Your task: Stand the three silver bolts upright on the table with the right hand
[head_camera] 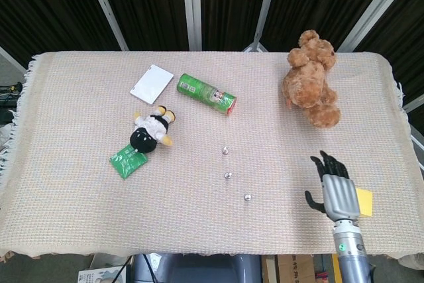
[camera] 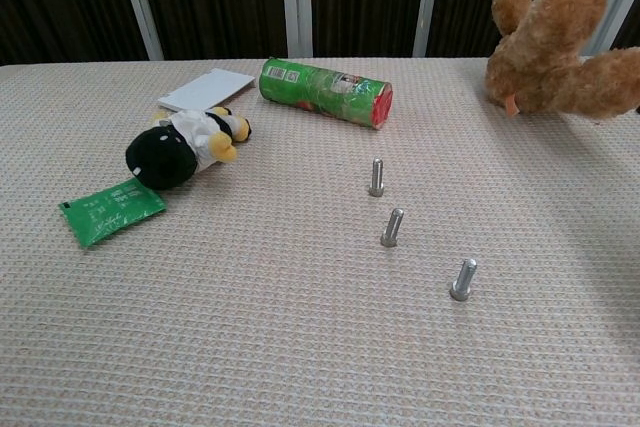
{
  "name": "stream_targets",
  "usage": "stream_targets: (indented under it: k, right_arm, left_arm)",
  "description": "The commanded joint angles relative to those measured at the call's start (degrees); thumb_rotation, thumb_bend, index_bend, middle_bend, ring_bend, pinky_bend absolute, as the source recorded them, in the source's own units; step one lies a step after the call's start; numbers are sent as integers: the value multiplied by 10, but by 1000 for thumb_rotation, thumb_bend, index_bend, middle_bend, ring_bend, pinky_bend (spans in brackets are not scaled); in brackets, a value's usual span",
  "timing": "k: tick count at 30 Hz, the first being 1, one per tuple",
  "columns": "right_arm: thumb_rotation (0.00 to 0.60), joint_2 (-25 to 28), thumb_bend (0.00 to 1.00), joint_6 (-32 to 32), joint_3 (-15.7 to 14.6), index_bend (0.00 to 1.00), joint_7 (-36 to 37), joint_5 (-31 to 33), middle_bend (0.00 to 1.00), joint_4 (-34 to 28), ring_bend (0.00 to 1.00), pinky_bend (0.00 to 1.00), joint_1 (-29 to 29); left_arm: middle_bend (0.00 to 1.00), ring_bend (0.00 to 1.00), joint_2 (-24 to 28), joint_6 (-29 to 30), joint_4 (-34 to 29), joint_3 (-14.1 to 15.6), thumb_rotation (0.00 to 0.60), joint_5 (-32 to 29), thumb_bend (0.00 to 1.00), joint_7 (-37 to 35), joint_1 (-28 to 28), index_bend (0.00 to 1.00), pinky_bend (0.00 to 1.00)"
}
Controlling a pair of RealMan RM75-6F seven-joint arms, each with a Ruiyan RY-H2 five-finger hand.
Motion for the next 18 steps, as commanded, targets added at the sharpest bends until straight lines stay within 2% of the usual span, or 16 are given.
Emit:
stream_targets:
  k: [1, 4, 5, 6, 11, 18]
  right_arm:
    - [600, 60, 366, 37, -35, 140, 126, -123, 0, 47, 0, 87, -59]
    - [600, 71, 366, 61, -60, 140, 184, -202, 0, 112, 0, 87, -87]
    - [600, 72, 366, 68, -68, 140, 201, -232, 0, 139, 0, 87, -95]
    - [600, 73, 367, 80, -81, 140, 214, -267, 0, 173, 0, 87, -104]
    - [600, 67, 366, 91, -86, 141, 231, -297, 0, 215, 0, 87, -121]
    - [600, 75, 366, 91, -79, 141, 232, -305, 0, 210, 0, 87, -136]
  left_arm:
    - [25, 34, 0, 4, -4, 4, 600, 5, 102, 7, 2, 136, 116]
    - [28, 34, -2, 15, -2, 6, 600, 24, 102, 9, 4, 132, 116]
    - [29, 34, -5, 24, 4, 7, 600, 42, 102, 7, 4, 132, 117]
    - [30, 34, -10, 38, 21, 13, 600, 89, 102, -7, 1, 132, 123]
    - [30, 17, -23, 49, 59, 24, 600, 142, 102, -27, -4, 135, 134]
    - [30, 9, -34, 50, 77, 37, 600, 190, 102, -26, -15, 142, 134]
